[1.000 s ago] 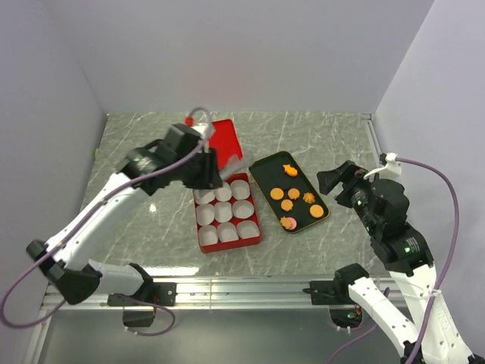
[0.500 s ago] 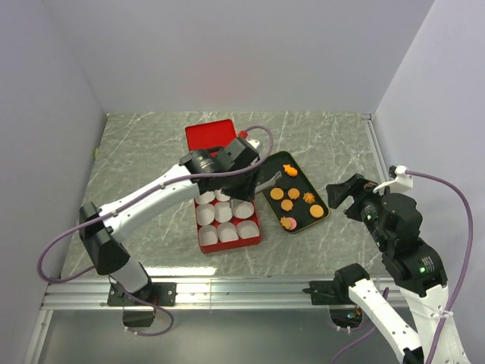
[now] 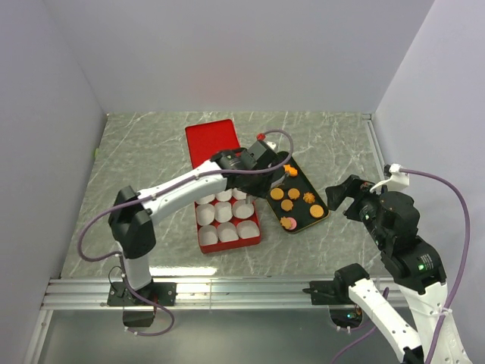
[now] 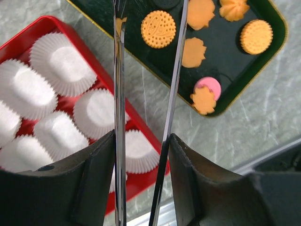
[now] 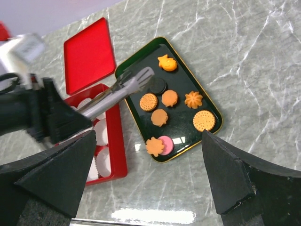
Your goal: Pack the cookies
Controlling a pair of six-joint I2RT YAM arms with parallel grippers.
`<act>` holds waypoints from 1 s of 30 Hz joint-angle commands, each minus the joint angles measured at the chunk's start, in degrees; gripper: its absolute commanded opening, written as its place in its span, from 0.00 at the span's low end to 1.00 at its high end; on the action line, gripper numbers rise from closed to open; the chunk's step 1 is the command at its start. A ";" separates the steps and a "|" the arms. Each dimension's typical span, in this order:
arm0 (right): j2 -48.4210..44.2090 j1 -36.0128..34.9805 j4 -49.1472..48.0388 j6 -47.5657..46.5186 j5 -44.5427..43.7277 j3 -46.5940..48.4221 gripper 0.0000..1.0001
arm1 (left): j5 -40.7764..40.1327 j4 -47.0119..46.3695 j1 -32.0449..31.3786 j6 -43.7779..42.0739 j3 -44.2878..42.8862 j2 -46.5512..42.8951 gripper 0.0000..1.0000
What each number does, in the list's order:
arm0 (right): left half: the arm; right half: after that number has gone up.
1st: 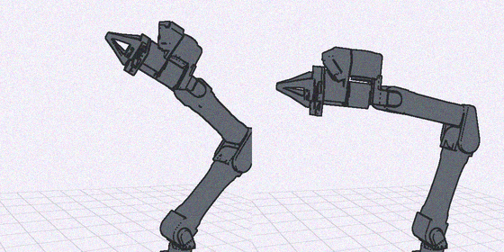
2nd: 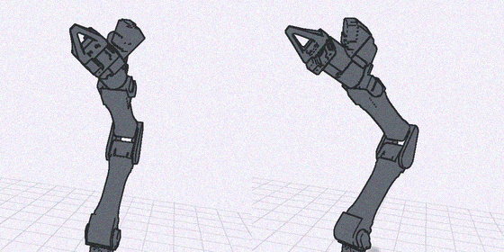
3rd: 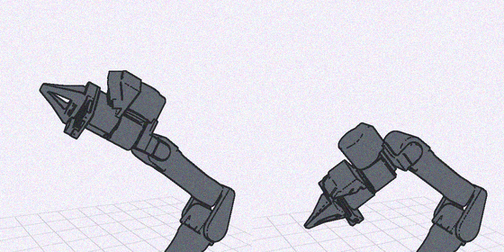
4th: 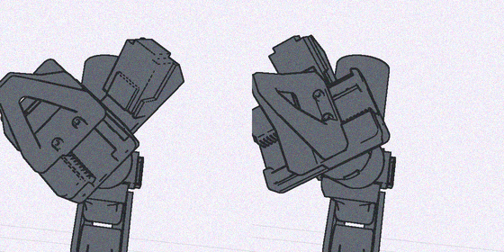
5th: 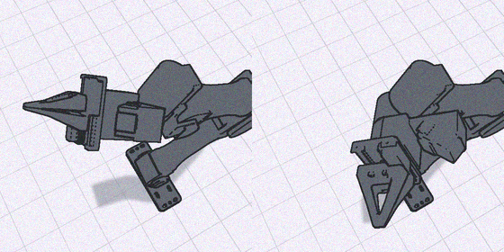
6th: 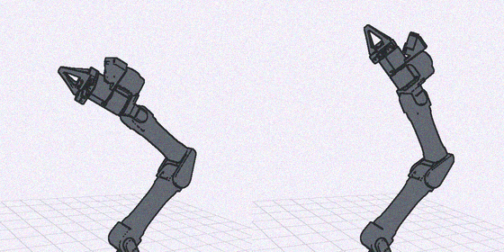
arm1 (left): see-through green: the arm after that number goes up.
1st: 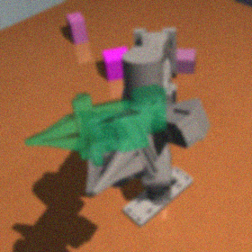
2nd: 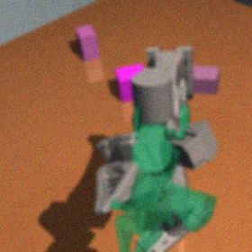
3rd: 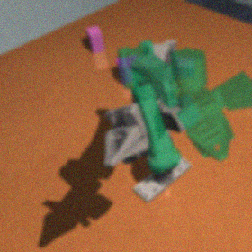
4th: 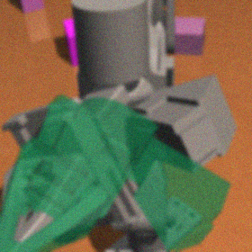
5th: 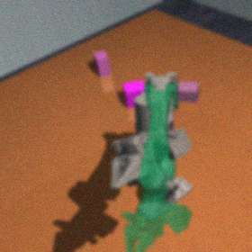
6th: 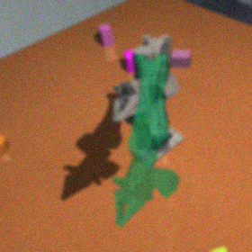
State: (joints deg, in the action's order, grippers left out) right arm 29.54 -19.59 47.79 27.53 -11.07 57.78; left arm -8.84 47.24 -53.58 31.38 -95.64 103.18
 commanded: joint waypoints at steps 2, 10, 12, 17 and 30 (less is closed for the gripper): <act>0.25 0.17 0.64 -2.13 -0.70 2.69 1.00 | 2.42 -2.33 0.85 -1.76 -2.80 2.82 0.53; 0.43 -0.09 -0.33 -1.60 -1.15 1.99 1.00 | 8.40 -3.39 1.99 -0.79 -0.52 3.43 0.56; 0.52 -0.27 -0.42 -1.60 -1.23 1.99 1.00 | 8.40 -3.38 2.08 -0.79 -0.43 3.44 0.56; 0.61 -0.18 -0.16 -1.60 -2.20 1.90 1.00 | 13.75 -4.97 3.48 -0.35 1.59 2.56 0.57; -0.10 -0.09 0.11 -0.28 -2.55 0.93 1.00 | 19.03 -7.08 3.48 0.44 7.22 3.96 0.51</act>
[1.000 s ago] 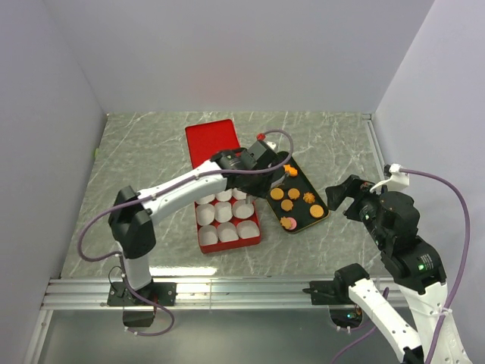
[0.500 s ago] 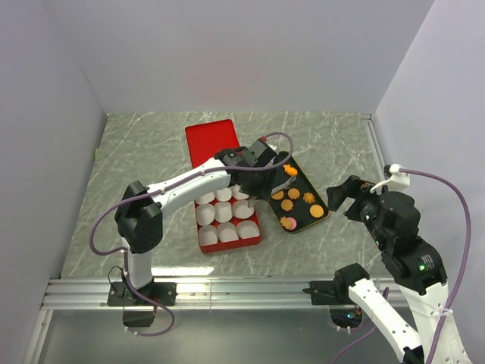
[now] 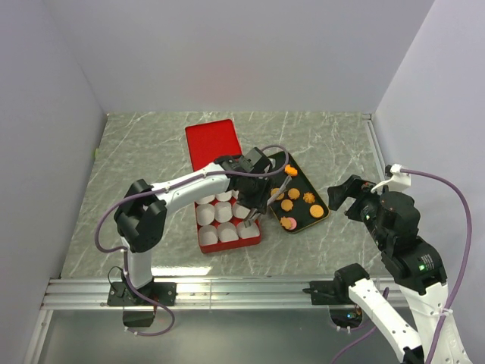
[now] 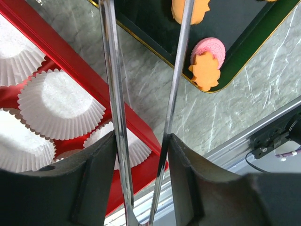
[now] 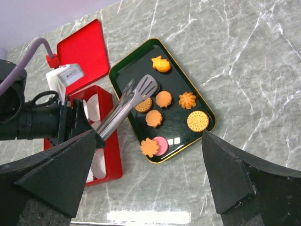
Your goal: Pack the cookies
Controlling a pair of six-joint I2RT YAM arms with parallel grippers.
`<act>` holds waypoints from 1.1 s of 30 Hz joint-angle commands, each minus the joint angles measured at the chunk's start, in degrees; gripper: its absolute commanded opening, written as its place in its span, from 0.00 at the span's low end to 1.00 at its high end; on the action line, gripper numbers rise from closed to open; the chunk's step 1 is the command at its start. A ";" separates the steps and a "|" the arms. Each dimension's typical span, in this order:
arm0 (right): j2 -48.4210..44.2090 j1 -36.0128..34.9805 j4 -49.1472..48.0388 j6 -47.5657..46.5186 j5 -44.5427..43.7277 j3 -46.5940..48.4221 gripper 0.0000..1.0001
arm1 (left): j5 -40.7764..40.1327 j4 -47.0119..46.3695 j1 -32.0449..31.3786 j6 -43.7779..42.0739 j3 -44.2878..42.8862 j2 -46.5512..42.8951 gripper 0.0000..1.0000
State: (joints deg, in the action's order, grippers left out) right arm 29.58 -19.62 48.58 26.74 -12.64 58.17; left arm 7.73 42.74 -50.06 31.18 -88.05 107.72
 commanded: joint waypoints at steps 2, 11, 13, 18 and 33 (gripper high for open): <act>-0.05 -0.16 -0.59 0.68 -0.89 0.54 1.00 | 1.86 -2.23 -0.21 0.81 -0.98 -0.41 0.49; 6.35 -0.07 -0.94 3.22 12.26 6.32 1.00 | -6.14 5.59 -0.30 -0.24 -11.34 -4.53 0.45; 9.42 -0.07 -1.90 6.20 15.62 8.44 1.00 | -7.55 7.26 -0.30 -0.15 -13.46 -6.03 0.44; 14.18 -0.16 -6.56 16.66 24.40 13.01 1.00 | -11.67 8.67 -0.91 0.46 -16.09 -9.89 0.43; 26.84 0.11 -22.73 40.76 36.64 9.68 1.00 | -21.52 7.45 -4.69 1.52 -13.99 -22.46 0.43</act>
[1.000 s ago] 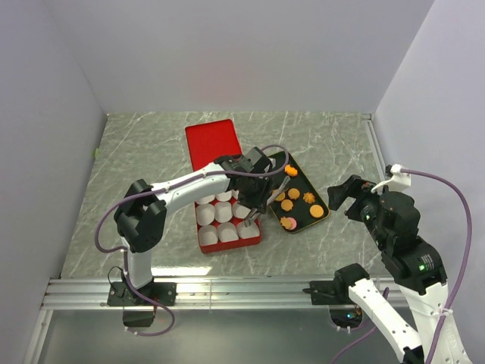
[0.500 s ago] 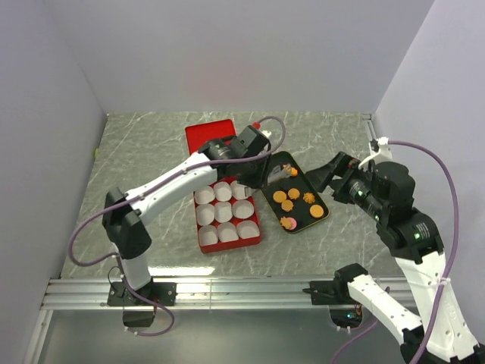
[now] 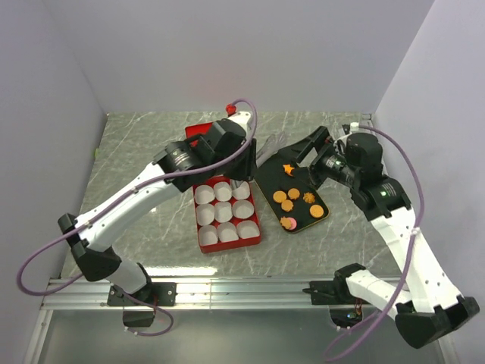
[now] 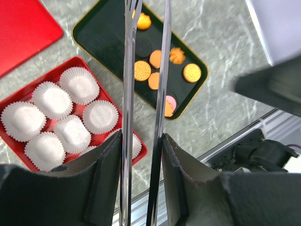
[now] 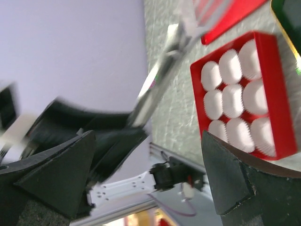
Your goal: Pack the cookies
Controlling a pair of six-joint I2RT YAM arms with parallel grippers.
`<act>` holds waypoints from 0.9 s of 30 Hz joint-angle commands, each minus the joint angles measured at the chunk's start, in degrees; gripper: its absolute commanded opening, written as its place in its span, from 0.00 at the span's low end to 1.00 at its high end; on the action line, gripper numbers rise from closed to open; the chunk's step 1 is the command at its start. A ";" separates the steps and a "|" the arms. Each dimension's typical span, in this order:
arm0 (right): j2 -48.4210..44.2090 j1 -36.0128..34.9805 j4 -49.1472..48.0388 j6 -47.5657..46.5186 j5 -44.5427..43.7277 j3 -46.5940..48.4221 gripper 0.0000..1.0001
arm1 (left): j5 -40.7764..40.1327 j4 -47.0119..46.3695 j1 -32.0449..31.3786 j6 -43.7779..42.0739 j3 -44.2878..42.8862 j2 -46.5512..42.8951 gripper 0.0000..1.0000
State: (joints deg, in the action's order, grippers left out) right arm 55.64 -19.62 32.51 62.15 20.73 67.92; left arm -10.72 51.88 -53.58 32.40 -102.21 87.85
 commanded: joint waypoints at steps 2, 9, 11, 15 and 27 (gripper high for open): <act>2.98 -0.33 -6.32 4.91 2.56 1.51 1.00 | -3.52 -1.87 -2.13 0.03 0.00 -2.95 0.43; 9.04 -2.18 -7.99 5.26 1.94 4.50 1.00 | -6.32 -0.29 -5.48 -0.41 -3.77 -1.20 0.42; 11.07 -2.79 -8.26 5.35 2.12 5.03 1.00 | -6.94 0.59 -6.44 -0.32 -5.62 -0.41 0.42; 13.88 -3.76 -8.78 5.88 2.91 5.29 0.97 | -7.74 1.21 -7.68 0.11 -8.09 0.21 0.42; 15.91 -4.29 -12.21 7.37 8.10 6.35 0.03 | -8.26 0.95 -9.08 3.01 -7.74 0.04 0.43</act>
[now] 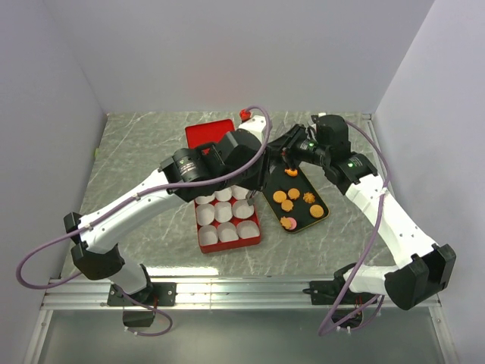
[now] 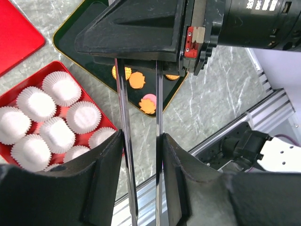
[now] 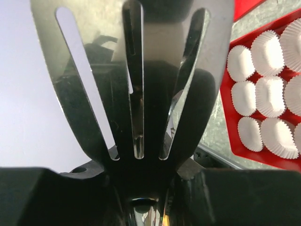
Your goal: Pack the cookies
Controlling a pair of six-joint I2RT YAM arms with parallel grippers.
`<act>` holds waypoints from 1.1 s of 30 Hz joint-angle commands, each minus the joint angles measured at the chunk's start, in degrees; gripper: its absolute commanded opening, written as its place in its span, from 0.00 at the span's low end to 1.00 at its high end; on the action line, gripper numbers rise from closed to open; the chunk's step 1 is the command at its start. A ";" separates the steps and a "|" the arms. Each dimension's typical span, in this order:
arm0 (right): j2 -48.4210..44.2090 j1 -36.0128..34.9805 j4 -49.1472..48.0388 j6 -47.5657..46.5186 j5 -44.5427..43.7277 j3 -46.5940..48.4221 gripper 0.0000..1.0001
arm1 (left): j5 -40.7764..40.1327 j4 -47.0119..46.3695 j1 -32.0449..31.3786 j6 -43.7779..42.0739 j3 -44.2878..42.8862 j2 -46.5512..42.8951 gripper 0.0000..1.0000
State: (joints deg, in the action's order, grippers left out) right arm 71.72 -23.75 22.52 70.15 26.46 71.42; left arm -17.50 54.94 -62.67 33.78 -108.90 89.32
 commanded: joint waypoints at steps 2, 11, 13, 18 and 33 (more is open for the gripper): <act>-0.44 -0.16 -2.66 0.07 2.72 2.68 0.00 | -1.40 -3.25 0.01 2.08 0.52 -2.21 0.46; -1.06 0.11 -3.36 1.74 4.04 4.17 0.00 | -1.66 -3.79 0.01 3.92 2.91 -0.99 0.61; -1.24 0.19 -3.45 2.01 4.13 3.99 0.00 | -1.58 -4.31 0.01 4.36 2.82 -0.73 0.61; -2.02 0.28 -4.33 2.53 3.87 2.24 0.00 | -0.87 -5.98 0.10 4.28 1.77 -0.29 0.55; -4.57 0.89 -3.90 2.37 3.51 -1.10 0.14 | -0.87 -2.03 0.10 3.93 -2.01 2.79 0.36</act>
State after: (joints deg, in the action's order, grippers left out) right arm 70.89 -23.07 20.21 72.73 28.75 70.67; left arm -17.89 53.01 -62.46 37.32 -108.51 92.44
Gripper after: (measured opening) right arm 0.335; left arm 0.400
